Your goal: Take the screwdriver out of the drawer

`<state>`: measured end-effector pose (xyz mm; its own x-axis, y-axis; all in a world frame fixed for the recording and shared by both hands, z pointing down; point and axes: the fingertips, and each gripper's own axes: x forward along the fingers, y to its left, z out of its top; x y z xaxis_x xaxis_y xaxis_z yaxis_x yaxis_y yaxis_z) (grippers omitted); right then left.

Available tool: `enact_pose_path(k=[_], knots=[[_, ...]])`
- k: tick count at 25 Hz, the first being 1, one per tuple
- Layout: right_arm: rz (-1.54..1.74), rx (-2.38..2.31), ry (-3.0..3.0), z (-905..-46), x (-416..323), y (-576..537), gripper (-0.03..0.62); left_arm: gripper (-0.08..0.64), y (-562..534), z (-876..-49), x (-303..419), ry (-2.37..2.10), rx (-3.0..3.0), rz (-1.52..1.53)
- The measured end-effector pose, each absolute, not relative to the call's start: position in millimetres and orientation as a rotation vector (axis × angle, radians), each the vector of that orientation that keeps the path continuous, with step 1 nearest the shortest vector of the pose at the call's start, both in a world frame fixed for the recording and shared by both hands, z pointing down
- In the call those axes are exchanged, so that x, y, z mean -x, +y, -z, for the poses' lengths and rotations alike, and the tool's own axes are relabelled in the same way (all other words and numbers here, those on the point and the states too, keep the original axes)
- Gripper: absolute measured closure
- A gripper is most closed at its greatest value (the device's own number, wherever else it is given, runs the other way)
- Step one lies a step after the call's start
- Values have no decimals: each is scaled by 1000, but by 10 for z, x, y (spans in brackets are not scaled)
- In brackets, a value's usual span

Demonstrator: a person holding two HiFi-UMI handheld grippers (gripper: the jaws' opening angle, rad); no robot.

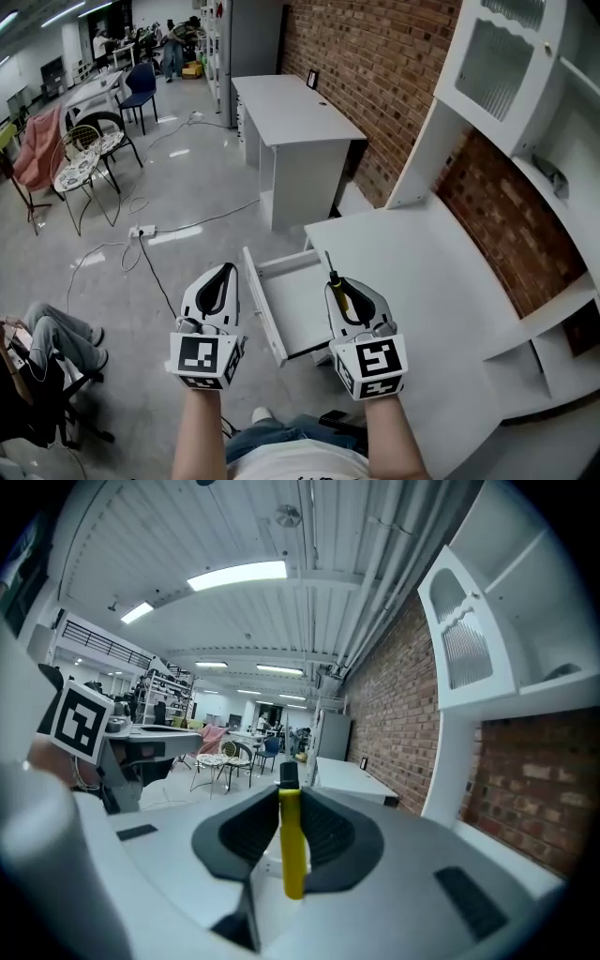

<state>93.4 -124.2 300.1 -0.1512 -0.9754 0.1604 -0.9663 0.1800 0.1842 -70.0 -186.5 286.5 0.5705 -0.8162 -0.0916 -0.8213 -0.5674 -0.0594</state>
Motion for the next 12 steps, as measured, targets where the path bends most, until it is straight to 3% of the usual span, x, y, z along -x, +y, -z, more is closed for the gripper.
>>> enact_pose_path(k=[12], knots=[[188, -1935, -2209, -2551, -1146, -1174, 514, 546, -1776, -2514, 645, 1364, 2620, -124]])
